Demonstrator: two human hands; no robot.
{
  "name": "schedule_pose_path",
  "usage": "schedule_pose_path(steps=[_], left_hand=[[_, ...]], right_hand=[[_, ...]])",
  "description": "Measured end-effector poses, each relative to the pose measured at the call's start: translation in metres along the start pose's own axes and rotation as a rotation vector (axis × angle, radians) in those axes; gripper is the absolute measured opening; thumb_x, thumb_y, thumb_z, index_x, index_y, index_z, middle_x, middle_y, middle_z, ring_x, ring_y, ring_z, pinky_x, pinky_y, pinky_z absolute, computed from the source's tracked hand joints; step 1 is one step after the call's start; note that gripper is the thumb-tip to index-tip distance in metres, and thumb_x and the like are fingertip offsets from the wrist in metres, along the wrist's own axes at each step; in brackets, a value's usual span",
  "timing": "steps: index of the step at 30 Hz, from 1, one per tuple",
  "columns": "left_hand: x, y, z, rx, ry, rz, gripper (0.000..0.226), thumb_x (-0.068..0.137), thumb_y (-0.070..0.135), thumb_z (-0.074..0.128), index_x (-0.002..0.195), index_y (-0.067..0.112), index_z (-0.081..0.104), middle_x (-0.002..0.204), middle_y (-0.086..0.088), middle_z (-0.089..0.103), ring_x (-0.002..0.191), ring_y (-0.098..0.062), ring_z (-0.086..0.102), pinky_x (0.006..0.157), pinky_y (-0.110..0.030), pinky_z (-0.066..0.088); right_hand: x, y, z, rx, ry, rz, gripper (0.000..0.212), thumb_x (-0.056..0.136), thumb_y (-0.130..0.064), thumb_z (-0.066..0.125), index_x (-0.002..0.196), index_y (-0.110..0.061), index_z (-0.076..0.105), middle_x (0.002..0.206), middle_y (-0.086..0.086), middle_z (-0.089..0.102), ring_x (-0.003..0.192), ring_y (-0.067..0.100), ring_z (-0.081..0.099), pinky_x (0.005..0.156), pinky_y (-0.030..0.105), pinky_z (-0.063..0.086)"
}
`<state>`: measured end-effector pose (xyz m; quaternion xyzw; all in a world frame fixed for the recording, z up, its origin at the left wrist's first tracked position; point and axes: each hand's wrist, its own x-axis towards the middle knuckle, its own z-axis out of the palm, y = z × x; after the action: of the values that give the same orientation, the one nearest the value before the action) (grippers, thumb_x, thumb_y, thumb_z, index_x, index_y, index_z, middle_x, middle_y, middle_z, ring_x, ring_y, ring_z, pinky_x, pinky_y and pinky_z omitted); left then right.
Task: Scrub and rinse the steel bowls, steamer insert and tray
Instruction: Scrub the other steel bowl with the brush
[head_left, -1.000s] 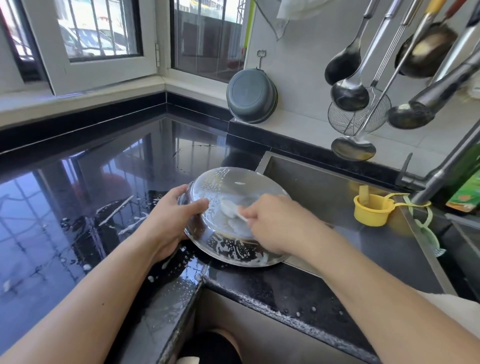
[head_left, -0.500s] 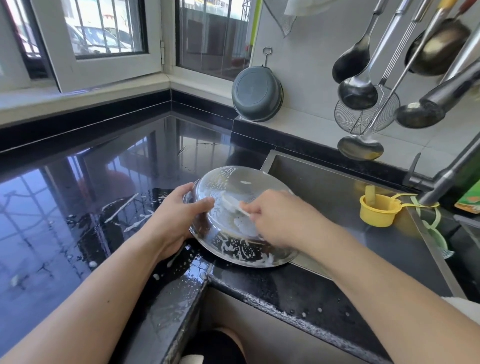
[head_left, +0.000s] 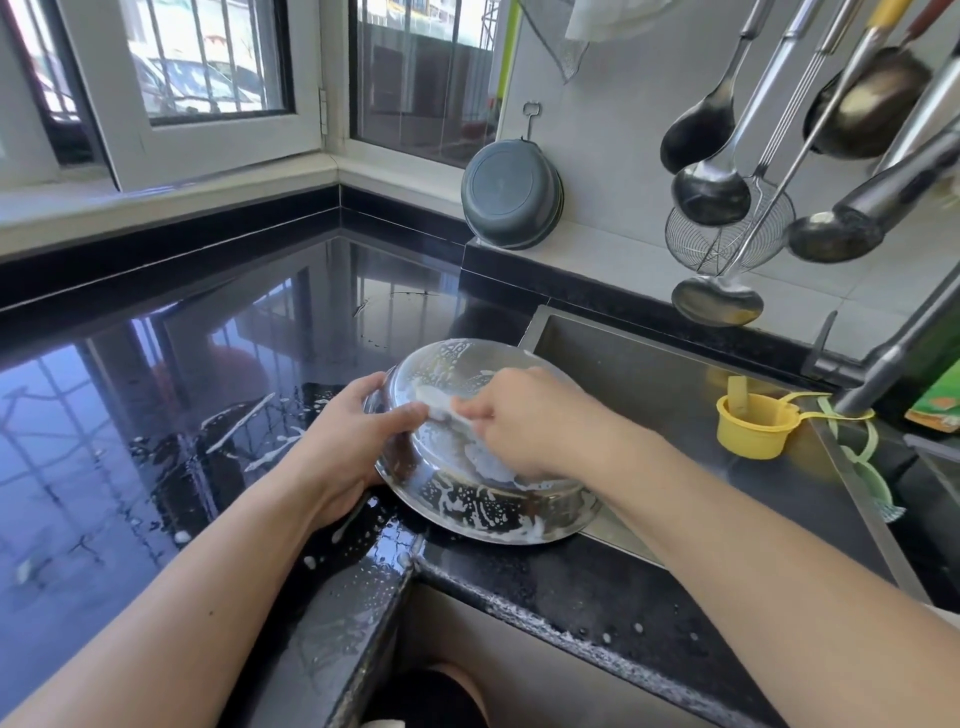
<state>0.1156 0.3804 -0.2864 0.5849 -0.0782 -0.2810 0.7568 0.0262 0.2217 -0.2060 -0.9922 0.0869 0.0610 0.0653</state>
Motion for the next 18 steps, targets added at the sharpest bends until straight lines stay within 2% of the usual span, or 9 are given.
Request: schedule_pose_path(steps=[2, 4, 6, 8, 10, 13, 18], left_hand=[[-0.001, 0.0, 0.001, 0.003, -0.001, -0.008, 0.06, 0.095, 0.003, 0.07, 0.149, 0.017, 0.047, 0.12, -0.016, 0.072, 0.094, -0.033, 0.077, 0.072, -0.051, 0.064], [-0.001, 0.003, 0.0, 0.017, -0.015, -0.022, 0.054, 0.096, 0.002, 0.068, 0.145, 0.017, 0.05, 0.119, -0.017, 0.073, 0.095, -0.034, 0.077, 0.073, -0.053, 0.064], [-0.001, 0.007, -0.006, 0.046, -0.054, -0.045, 0.047, 0.097, 0.0, 0.065, 0.14, 0.016, 0.055, 0.114, -0.018, 0.076, 0.094, -0.035, 0.077, 0.071, -0.05, 0.064], [-0.002, 0.01, -0.012, 0.102, -0.107, -0.062, 0.039, 0.097, -0.001, 0.061, 0.134, 0.014, 0.062, 0.111, -0.02, 0.076, 0.093, -0.035, 0.076, 0.076, -0.047, 0.063], [-0.001, 0.008, -0.013, 0.134, -0.124, -0.06, 0.037, 0.097, -0.002, 0.06, 0.131, 0.012, 0.065, 0.111, -0.021, 0.076, 0.095, -0.036, 0.075, 0.086, -0.049, 0.061], [0.001, 0.007, -0.013, 0.142, -0.119, -0.064, 0.04, 0.096, 0.0, 0.061, 0.134, 0.013, 0.062, 0.114, -0.02, 0.076, 0.1, -0.039, 0.074, 0.085, -0.048, 0.062], [0.005, 0.004, -0.016, 0.115, -0.097, -0.071, 0.048, 0.095, -0.001, 0.063, 0.14, 0.012, 0.057, 0.116, -0.022, 0.074, 0.098, -0.039, 0.075, 0.075, -0.042, 0.062]], right_hand=[[0.013, 0.013, -0.007, -0.022, 0.062, 0.084, 0.041, 0.096, -0.017, 0.047, 0.131, -0.03, 0.066, 0.106, 0.003, 0.066, 0.077, 0.019, 0.063, 0.073, 0.036, 0.057], [0.018, 0.021, -0.01, -0.053, 0.101, 0.146, 0.043, 0.096, -0.015, 0.046, 0.133, -0.028, 0.063, 0.107, 0.005, 0.064, 0.074, 0.019, 0.062, 0.071, 0.036, 0.057], [0.014, 0.012, -0.007, -0.015, 0.039, 0.032, 0.043, 0.1, -0.016, 0.046, 0.135, -0.035, 0.063, 0.117, 0.003, 0.067, 0.069, 0.014, 0.059, 0.063, 0.031, 0.053], [0.004, 0.0, -0.002, 0.06, -0.019, -0.086, 0.04, 0.103, -0.023, 0.046, 0.136, -0.042, 0.059, 0.127, 0.0, 0.067, 0.08, 0.015, 0.061, 0.074, 0.03, 0.052], [0.018, 0.014, -0.004, 0.034, 0.024, -0.033, 0.042, 0.102, -0.022, 0.046, 0.134, -0.043, 0.061, 0.131, 0.002, 0.065, 0.099, 0.024, 0.063, 0.09, 0.036, 0.053], [0.041, 0.047, -0.014, -0.038, 0.097, 0.192, 0.043, 0.097, -0.019, 0.043, 0.131, -0.034, 0.065, 0.125, 0.008, 0.065, 0.093, 0.03, 0.061, 0.079, 0.035, 0.052], [0.036, 0.047, -0.014, 0.025, 0.0, 0.054, 0.042, 0.101, -0.018, 0.046, 0.131, -0.04, 0.065, 0.116, -0.008, 0.064, 0.074, 0.013, 0.057, 0.061, 0.024, 0.043]])
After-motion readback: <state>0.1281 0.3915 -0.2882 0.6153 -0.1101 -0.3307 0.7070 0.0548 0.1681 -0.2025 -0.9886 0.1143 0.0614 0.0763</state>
